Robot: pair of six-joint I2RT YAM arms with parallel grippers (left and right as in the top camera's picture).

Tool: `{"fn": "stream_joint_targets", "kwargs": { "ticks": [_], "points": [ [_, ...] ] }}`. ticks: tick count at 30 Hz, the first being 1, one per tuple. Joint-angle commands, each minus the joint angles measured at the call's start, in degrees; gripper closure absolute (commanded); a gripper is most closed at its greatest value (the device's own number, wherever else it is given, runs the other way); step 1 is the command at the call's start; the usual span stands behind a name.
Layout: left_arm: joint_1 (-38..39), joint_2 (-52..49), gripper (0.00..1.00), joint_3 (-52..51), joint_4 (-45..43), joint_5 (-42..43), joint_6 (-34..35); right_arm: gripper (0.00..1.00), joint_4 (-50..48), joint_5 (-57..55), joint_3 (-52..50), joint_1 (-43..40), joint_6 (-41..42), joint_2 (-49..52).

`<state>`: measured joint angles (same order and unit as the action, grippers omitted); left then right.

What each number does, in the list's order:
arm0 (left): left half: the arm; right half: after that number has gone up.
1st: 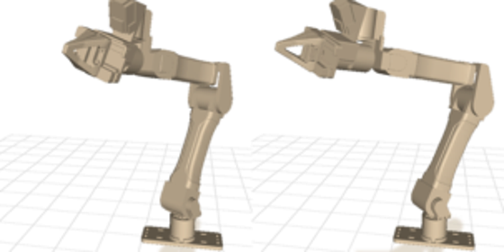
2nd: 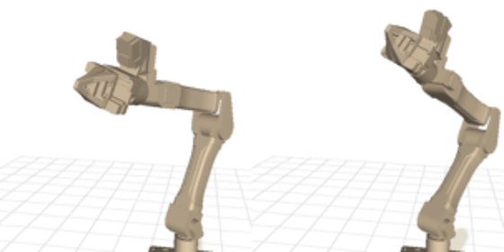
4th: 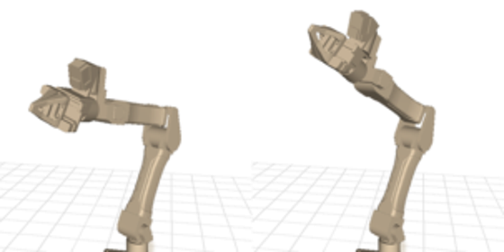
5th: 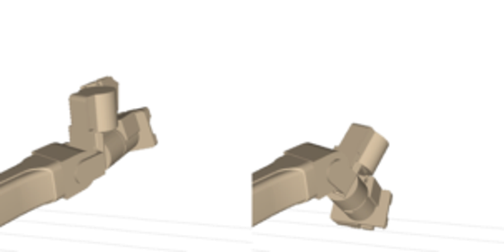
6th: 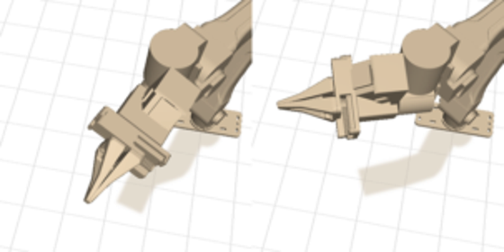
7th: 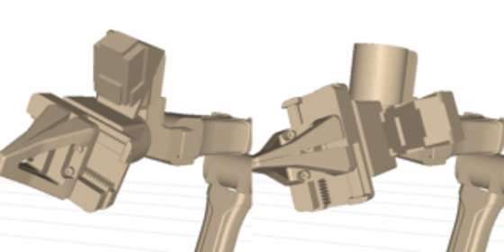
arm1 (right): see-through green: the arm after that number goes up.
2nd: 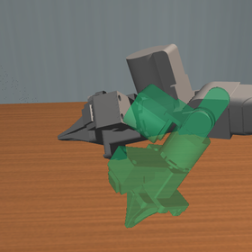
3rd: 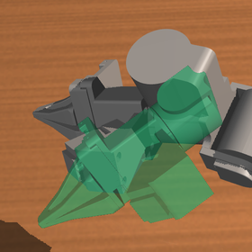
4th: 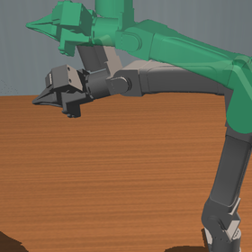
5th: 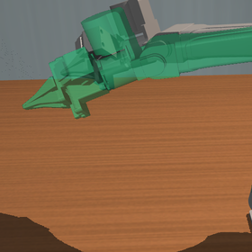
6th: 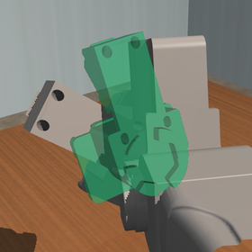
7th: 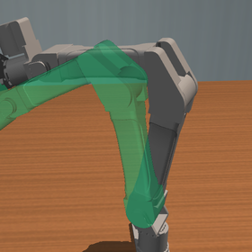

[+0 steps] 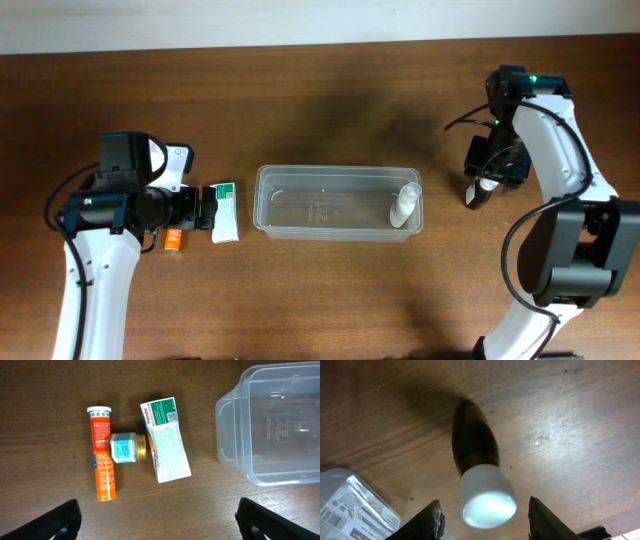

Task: Pack container
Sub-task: 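Move the right gripper to the dark bottle and grasp it, then lower the dark bottle into the container beside the spray bottle, release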

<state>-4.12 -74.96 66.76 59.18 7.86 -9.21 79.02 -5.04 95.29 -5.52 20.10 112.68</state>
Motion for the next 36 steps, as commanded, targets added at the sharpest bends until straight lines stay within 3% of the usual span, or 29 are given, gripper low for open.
{"fn": "stream_joint_targets", "kwargs": {
  "ticks": [1,8,10,16,26,36],
  "points": [
    [0.2,-0.4,0.0,0.9,0.0,-0.2,-0.8,0.53,-0.6,0.1,-0.3,-1.6,-0.1,0.4],
    [0.2,-0.4,0.0,0.9,0.1,-0.2,-0.8,0.6,-2.6,0.5,-1.6,-2.4,-0.4,0.5],
    [0.2,-0.4,0.0,0.9,0.0,-0.2,-0.8,0.74,-2.8,0.6,-1.6,-2.4,-0.4,0.5],
    [0.2,-0.4,0.0,0.9,0.0,-0.2,-0.8,0.9,-2.4,0.8,-1.4,-2.4,-0.4,0.4],
    [0.2,-0.4,0.0,0.9,0.0,-0.2,-0.8,0.96,4.2,4.6,6.9,-0.2,-3.3,-7.4],
    [0.2,-0.4,0.0,0.9,0.0,-0.2,-0.8,0.96,9.2,5.9,17.5,15.1,-0.3,-26.7]
  ]
}}
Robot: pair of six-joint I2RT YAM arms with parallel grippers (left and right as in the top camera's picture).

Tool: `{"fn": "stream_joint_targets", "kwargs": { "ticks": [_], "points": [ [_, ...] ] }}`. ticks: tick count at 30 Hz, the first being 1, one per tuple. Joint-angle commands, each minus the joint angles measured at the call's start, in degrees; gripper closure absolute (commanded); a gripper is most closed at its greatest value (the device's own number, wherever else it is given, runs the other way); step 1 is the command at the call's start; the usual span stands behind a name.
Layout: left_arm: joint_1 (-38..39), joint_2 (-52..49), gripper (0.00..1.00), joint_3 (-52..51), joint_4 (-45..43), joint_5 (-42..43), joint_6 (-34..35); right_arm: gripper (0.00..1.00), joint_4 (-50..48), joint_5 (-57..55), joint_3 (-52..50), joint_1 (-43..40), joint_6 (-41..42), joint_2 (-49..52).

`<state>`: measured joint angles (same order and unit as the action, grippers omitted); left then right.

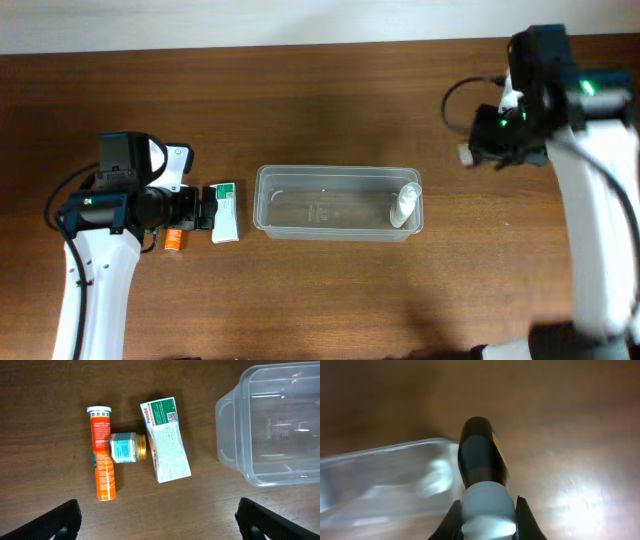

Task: Pack container
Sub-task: 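Lower the dark bottle into the container beside the spray bottle, release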

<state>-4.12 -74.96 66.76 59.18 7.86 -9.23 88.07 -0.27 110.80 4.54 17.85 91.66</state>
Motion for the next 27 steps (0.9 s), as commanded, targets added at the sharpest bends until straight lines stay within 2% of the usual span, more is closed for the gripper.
{"fn": "stream_joint_targets", "kwargs": {
  "ticks": [1,5,12,15,27],
  "points": [
    [0.2,-0.4,0.0,0.9,0.1,-0.2,-0.7,0.96,0.0,1.2,2.0,7.0,2.8,-6.8],
    [0.2,-0.4,0.0,0.9,0.0,-0.2,-0.7,0.96,0.0,0.7,1.9,16.0,6.4,-8.4],
    [0.2,-0.4,0.0,0.9,0.0,-0.2,-0.7,0.96,-1.1,-5.9,-2.4,27.4,19.7,-2.1],
    [0.2,-0.4,0.0,0.9,0.0,-0.2,-0.7,0.96,-2.7,-9.2,-5.4,29.2,23.1,2.7],
    [0.2,-0.4,0.0,0.9,0.0,-0.2,-0.7,0.96,-6.6,-11.8,-9.2,28.3,26.2,19.3]
  ]
}}
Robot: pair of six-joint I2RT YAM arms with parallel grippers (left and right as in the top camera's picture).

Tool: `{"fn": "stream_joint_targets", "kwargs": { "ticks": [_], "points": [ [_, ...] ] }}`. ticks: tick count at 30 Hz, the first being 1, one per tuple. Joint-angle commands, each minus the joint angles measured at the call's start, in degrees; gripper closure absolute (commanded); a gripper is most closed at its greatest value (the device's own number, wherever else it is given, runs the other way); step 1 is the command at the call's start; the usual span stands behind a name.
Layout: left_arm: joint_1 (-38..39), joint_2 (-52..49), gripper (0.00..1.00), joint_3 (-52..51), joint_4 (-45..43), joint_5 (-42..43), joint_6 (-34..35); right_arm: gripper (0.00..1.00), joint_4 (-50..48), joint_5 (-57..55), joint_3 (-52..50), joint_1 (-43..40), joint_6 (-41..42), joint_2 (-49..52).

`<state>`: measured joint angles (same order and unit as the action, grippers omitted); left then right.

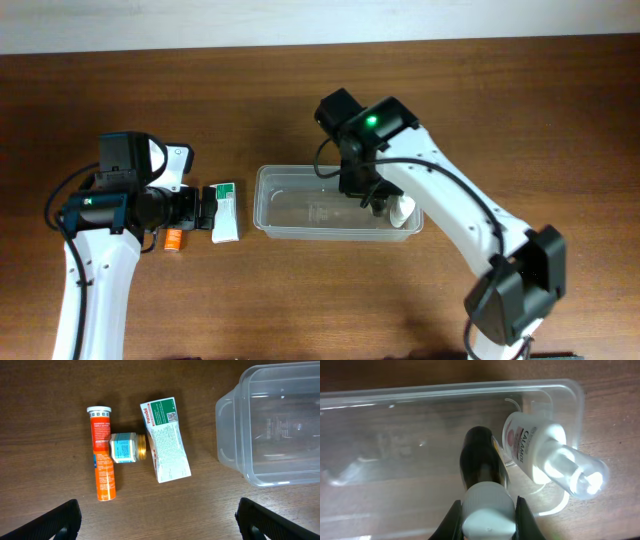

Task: Pack container
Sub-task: 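Lower the dark bottle into the container beside the spray bottle, release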

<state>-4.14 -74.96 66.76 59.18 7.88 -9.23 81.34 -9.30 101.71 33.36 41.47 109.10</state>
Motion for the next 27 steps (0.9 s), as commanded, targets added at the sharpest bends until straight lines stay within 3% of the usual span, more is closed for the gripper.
{"fn": "stream_joint_targets", "kwargs": {
  "ticks": [1,21,26,27],
  "points": [
    [0.2,-0.4,0.0,0.9,0.0,-0.2,-0.7,0.96,0.2,-2.6,-0.2,-0.9,2.6,2.5],
    [0.2,-0.4,0.0,0.9,0.1,-0.2,-0.7,0.95,-1.8,4.9,-4.5,-2.3,1.5,4.1],
    [0.2,-0.4,0.0,0.9,0.0,-0.2,-0.7,0.68,-1.9,4.8,-4.5,-2.3,1.5,4.1],
    [0.2,-0.4,0.0,0.9,0.0,-0.2,-0.7,0.67,-1.9,4.7,-4.5,-2.3,1.4,4.1]
  ]
}}
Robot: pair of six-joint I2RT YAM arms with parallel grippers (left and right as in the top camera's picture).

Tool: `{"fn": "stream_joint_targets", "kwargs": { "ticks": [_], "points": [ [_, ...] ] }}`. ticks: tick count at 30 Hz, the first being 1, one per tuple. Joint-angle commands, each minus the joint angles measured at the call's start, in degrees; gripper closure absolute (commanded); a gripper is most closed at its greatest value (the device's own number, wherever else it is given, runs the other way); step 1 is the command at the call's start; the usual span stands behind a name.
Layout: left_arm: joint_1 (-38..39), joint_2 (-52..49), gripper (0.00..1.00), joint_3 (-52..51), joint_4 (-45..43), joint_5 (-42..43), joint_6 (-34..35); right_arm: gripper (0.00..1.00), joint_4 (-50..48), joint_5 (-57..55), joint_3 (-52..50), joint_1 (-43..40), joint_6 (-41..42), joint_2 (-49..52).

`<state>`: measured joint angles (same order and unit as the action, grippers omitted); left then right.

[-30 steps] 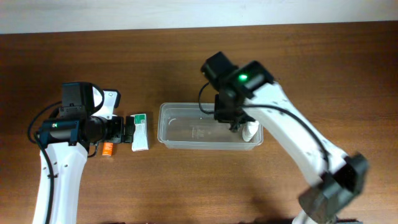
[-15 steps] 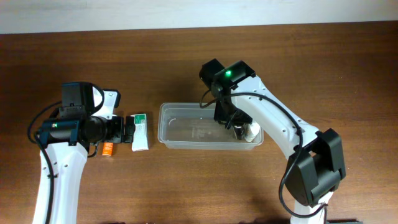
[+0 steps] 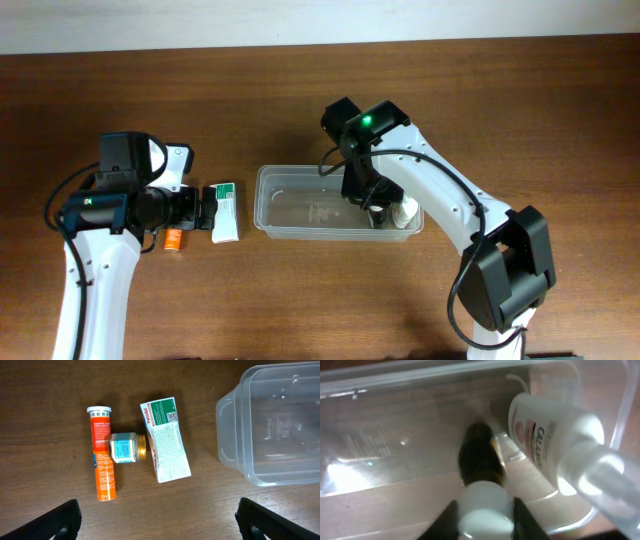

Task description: Pack container

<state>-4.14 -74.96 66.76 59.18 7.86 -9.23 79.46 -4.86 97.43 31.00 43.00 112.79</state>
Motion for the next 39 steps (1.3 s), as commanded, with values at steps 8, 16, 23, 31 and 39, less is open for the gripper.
{"fn": "stream_joint_targets", "kwargs": {
  "ticks": [8,16,23,31,39],
  "points": [
    [0.2,-0.4,0.0,0.9,0.1,-0.2,-0.7,0.66,0.0,-4.7,0.0,0.1,-0.2,-2.8],
    [0.2,-0.4,0.0,0.9,-0.1,-0.5,-0.8,0.57,2.2,-6.4,3.7,-1.3,-5.6,-16.0],
    [0.2,-0.4,0.0,0.9,-1.3,-1.7,-0.7,0.32,2.1,-13.7,8.7,-9.0,-11.3,-36.0],
    [0.2,-0.4,0.0,0.9,0.3,6.7,-0.5,0.01,2.2,-17.1,8.7,-17.1,-11.3,-51.5],
    [0.2,-0.3,0.0,0.9,-1.6,10.1,-0.5,0.02,2.2,-17.0,8.7,-17.6,-11.3,-59.3]
  ]
}}
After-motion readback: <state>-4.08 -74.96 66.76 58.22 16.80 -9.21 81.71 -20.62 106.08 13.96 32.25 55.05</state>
